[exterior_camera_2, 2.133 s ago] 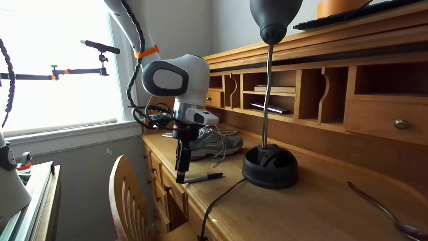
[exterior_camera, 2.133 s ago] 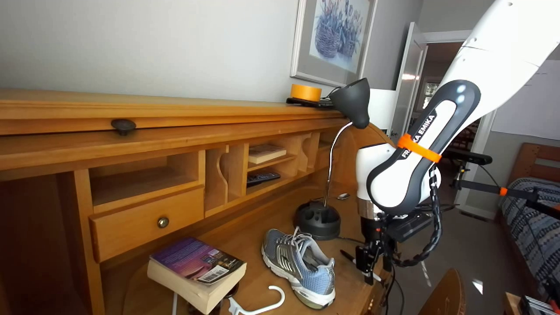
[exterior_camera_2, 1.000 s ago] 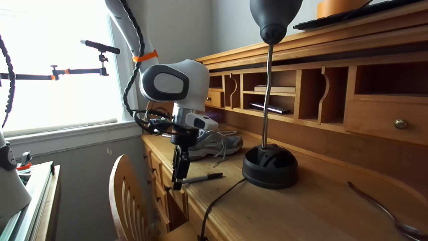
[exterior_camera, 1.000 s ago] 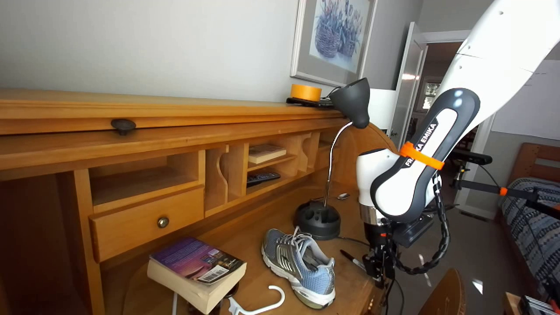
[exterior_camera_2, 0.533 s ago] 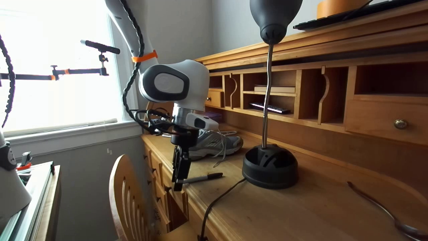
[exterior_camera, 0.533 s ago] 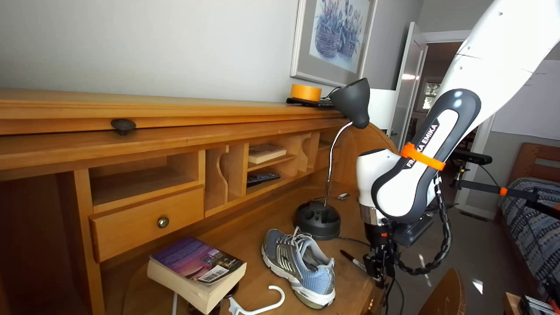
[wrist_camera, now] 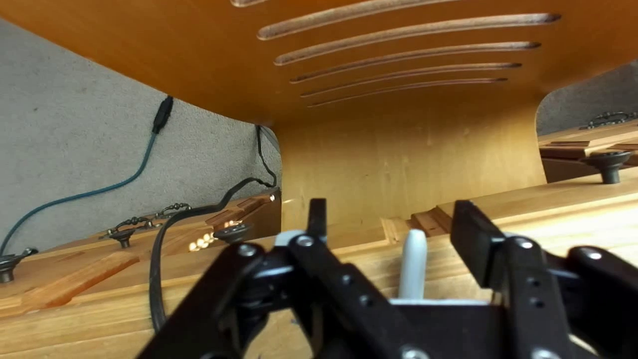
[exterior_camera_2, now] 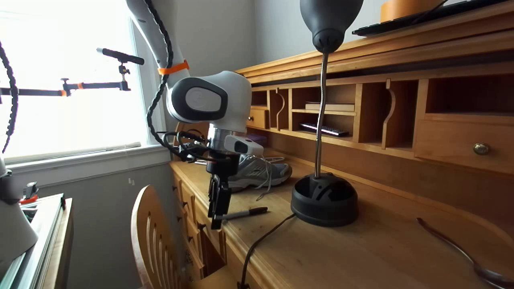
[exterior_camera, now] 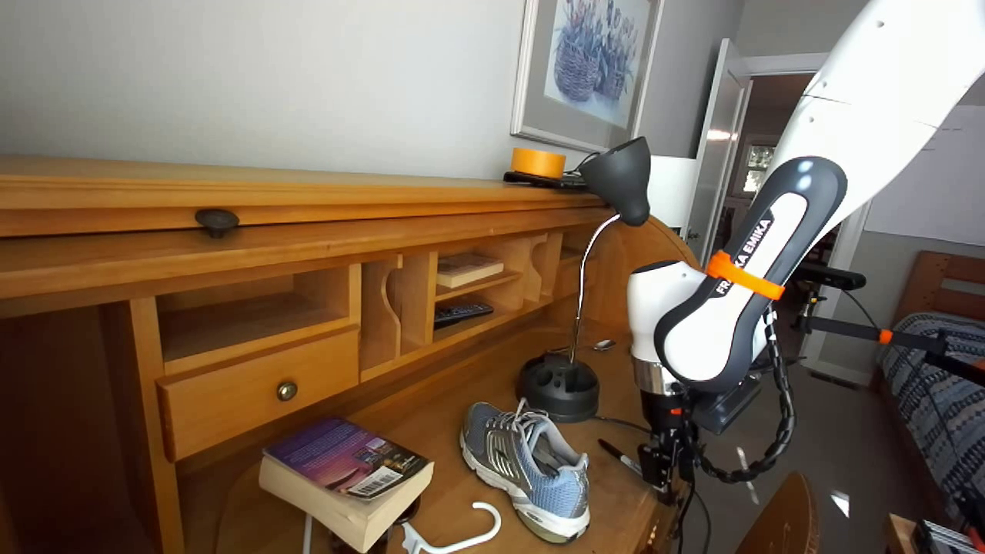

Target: Take the marker out of the sneaker and put it on the shelf.

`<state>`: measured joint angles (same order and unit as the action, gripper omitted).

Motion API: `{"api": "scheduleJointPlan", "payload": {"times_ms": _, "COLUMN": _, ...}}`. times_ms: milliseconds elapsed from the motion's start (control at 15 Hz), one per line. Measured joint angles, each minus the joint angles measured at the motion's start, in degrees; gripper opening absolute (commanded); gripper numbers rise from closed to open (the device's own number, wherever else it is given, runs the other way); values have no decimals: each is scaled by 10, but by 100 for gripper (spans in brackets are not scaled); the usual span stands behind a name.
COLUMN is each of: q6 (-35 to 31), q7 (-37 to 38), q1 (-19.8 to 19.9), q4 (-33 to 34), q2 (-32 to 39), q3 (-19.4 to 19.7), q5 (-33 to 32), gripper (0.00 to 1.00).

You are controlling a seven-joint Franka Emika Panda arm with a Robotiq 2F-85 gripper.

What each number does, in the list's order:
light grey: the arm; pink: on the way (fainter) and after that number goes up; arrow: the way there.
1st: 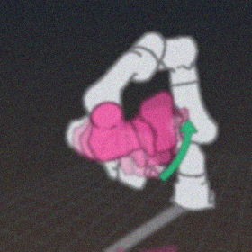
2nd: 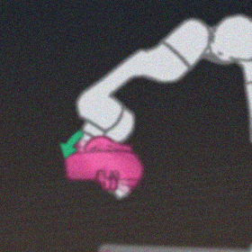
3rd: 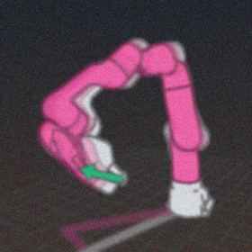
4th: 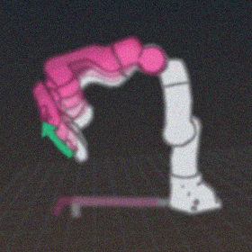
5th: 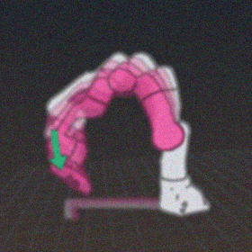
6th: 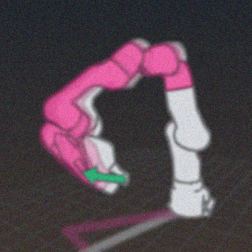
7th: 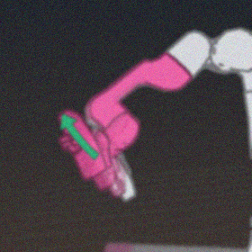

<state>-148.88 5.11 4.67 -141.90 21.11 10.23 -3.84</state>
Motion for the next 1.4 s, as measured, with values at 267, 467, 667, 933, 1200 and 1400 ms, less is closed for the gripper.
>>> {"api": "scheduleJointPlan", "payload": {"times_ms": 267, "q6": -6, "q7": 1, "q1": -1, "q4": 0, "q2": 0, "q3": 3, "q5": -3, "gripper": 6}}
{"api": "scheduleJointPlan", "payload": {"times_ms": 467, "q6": -9, "q7": 3, "q1": -3, "q4": 0, "q2": 0, "q3": 7, "q5": -10, "gripper": 1}}
{"api": "scheduleJointPlan", "payload": {"times_ms": 667, "q6": -14, "q7": 4, "q1": -3, "q4": 0, "q2": 0, "q3": 9, "q5": -16, "gripper": 3}}
{"api": "scheduleJointPlan", "payload": {"times_ms": 933, "q6": -22, "q7": 4, "q1": -8, "q4": -1, "q2": -7, "q3": 9, "q5": -28, "gripper": 3}}
{"api": "scheduleJointPlan", "payload": {"times_ms": 1200, "q6": -25, "q7": 2, "q1": -25, "q4": -19, "q2": -61, "q3": 4, "q5": -49, "gripper": 3}}
{"api": "scheduleJointPlan", "payload": {"times_ms": 1400, "q6": -21, "q7": -7, "q1": -30, "q4": -32, "q2": -120, "q3": -14, "q5": -50, "gripper": 3}}
